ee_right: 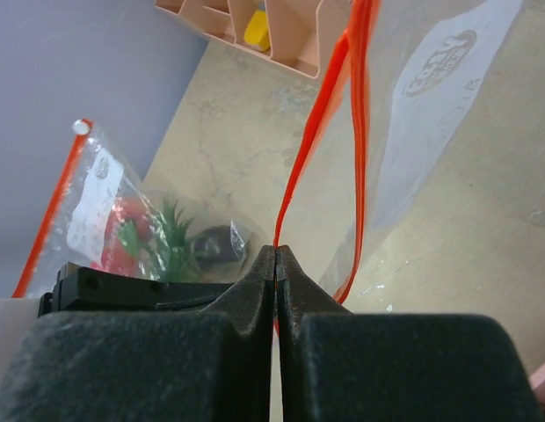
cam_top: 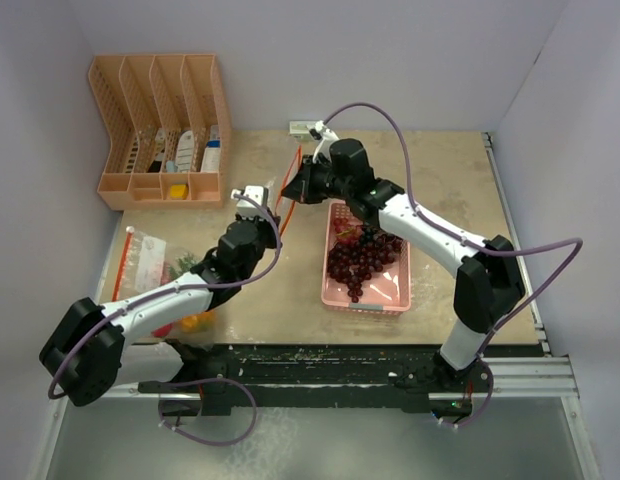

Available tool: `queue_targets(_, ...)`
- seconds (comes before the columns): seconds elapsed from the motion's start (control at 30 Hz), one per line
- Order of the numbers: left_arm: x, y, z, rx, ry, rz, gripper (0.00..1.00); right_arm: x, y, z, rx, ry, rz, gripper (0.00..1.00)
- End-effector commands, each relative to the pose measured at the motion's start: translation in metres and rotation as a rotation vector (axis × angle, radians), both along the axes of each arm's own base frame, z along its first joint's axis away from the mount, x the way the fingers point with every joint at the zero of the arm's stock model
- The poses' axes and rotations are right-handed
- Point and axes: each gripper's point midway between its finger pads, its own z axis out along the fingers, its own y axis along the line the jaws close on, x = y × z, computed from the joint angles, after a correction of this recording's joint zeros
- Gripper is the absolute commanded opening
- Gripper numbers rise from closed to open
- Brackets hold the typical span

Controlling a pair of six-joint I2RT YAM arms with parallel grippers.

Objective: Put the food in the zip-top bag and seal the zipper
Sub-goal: Open the zipper of the food storage bag at the center of the board.

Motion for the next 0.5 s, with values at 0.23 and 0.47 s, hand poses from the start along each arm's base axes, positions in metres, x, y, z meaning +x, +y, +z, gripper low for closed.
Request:
queue_targets(0.23,0.001,0.013,0.027,-0.029,-0.088,0.04,0.0,-0.02,-0.016,0.033,0.013,-0.069,0.0,0.27)
queue_targets(0.47,-0.003,0.011,0.033,-0.044,-0.092,0.015,0.0,-0.018,-0.035,0.04,-0.042,-0.115,-0.069,0.57)
